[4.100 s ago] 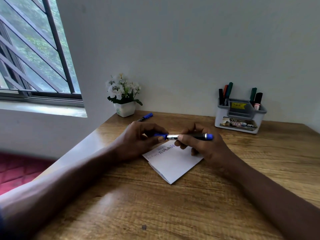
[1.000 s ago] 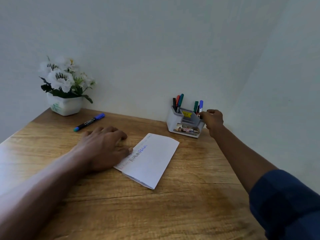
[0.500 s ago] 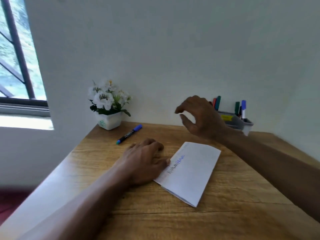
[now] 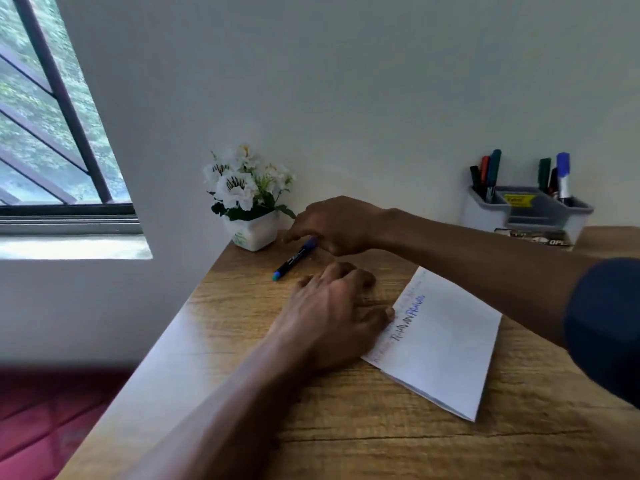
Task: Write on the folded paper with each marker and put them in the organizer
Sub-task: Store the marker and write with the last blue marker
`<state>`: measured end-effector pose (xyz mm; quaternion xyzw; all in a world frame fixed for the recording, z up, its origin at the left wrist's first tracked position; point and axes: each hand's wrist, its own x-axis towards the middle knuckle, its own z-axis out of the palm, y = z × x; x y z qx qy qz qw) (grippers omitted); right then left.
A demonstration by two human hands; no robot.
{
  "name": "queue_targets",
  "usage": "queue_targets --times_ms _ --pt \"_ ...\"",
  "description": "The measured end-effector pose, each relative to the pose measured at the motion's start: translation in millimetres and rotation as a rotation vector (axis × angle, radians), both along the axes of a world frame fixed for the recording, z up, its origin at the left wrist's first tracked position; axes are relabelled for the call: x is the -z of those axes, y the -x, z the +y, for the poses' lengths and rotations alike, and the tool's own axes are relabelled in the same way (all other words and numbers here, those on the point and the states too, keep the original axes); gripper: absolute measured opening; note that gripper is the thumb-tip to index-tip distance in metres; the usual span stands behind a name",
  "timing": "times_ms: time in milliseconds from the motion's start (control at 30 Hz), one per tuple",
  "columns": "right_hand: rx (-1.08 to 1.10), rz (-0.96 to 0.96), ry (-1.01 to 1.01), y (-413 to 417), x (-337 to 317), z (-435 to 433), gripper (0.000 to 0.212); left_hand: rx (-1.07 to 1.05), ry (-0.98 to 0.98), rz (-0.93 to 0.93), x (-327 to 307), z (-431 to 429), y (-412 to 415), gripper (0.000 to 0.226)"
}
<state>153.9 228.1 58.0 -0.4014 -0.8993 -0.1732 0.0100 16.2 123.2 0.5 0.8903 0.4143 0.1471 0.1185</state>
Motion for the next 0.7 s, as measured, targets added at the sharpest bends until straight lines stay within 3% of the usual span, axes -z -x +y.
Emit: queue_targets --times_ms 133,267,367,433,600,700 --pt "-0.072 -0.133 -0.112 0 6 -5 0.054 -0.007 -0.008 -0.004 -1 -2 0 0.065" --pt "-0.007 -0.215 -0.134 -11 3 -19 0.04 -0.009 -0.013 0.023 -2 -2 0 0.066" --pt "0.048 -0.142 -0.207 -39 -4 -43 0.038 0.001 -0.026 0.029 -1 0 0 0.066" --pt "0.052 0.065 -0.261 -65 -5 -70 0.03 0.017 -0.029 0.023 -1 0 0 0.065" --pt "0.124 1.023 -0.165 -86 22 -155 0.017 0.019 -0.029 0.037 -4 -3 1 0.063" --pt "0.188 1.273 -0.088 -75 45 -185 0.017 0.034 -0.041 -0.007 -9 -8 2 0.063"
